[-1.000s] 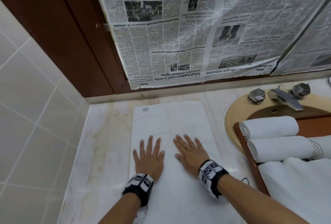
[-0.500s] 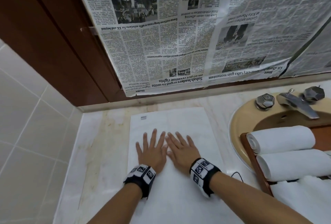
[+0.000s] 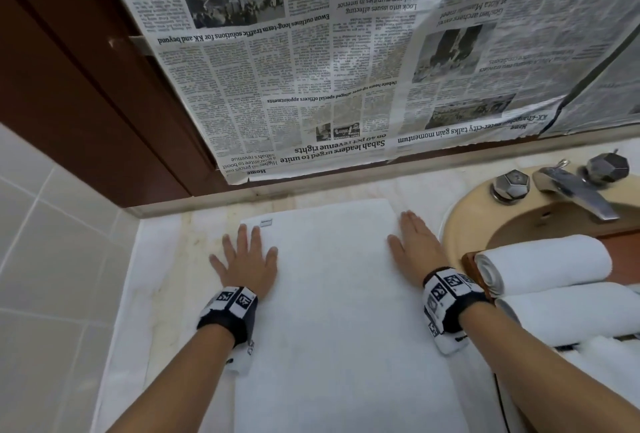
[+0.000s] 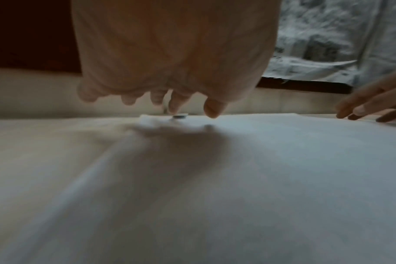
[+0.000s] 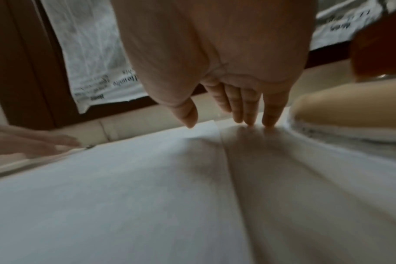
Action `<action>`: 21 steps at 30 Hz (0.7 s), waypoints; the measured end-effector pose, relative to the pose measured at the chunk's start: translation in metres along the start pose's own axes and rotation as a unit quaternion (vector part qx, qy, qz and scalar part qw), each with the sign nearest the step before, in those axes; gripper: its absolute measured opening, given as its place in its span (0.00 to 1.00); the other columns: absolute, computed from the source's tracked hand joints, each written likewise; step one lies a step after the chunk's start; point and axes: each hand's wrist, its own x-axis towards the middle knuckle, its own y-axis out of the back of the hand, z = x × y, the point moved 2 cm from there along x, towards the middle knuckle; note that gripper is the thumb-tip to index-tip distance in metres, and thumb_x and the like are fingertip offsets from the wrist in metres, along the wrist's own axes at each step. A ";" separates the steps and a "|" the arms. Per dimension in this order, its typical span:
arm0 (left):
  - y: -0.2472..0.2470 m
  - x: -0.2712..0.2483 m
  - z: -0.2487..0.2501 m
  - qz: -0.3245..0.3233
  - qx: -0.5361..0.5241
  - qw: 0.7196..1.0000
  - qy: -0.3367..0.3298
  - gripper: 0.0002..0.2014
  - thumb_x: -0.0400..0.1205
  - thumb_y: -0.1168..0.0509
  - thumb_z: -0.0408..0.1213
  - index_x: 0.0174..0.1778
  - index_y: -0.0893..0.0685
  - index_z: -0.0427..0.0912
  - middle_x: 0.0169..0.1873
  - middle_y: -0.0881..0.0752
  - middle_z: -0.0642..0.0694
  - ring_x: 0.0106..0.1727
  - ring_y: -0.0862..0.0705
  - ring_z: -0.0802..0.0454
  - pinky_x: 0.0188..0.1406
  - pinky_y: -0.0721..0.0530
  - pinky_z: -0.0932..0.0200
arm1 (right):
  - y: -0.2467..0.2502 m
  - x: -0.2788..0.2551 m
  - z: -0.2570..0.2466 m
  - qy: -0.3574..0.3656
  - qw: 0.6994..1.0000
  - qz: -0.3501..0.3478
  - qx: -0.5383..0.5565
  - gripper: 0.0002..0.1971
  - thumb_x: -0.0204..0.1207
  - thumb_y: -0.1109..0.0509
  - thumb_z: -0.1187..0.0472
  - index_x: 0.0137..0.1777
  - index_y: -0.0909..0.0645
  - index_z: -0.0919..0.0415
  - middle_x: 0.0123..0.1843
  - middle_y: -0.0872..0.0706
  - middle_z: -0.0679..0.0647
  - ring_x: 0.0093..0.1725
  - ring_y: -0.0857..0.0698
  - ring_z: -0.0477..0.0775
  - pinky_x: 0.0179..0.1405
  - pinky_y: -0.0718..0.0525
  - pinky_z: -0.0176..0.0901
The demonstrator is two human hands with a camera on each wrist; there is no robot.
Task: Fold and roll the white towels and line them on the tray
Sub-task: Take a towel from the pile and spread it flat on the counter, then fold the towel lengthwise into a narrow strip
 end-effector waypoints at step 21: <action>-0.026 0.009 0.243 -0.027 -0.075 0.984 -0.160 0.23 0.78 0.32 0.59 0.61 0.23 0.46 0.59 0.20 0.47 0.59 0.19 0.42 0.55 0.18 0.47 | -0.022 -0.093 0.027 -0.094 0.978 0.102 0.155 0.09 0.81 0.32 0.59 0.57 0.19 0.64 0.53 0.20 0.56 0.53 0.19 0.58 0.52 0.20 0.50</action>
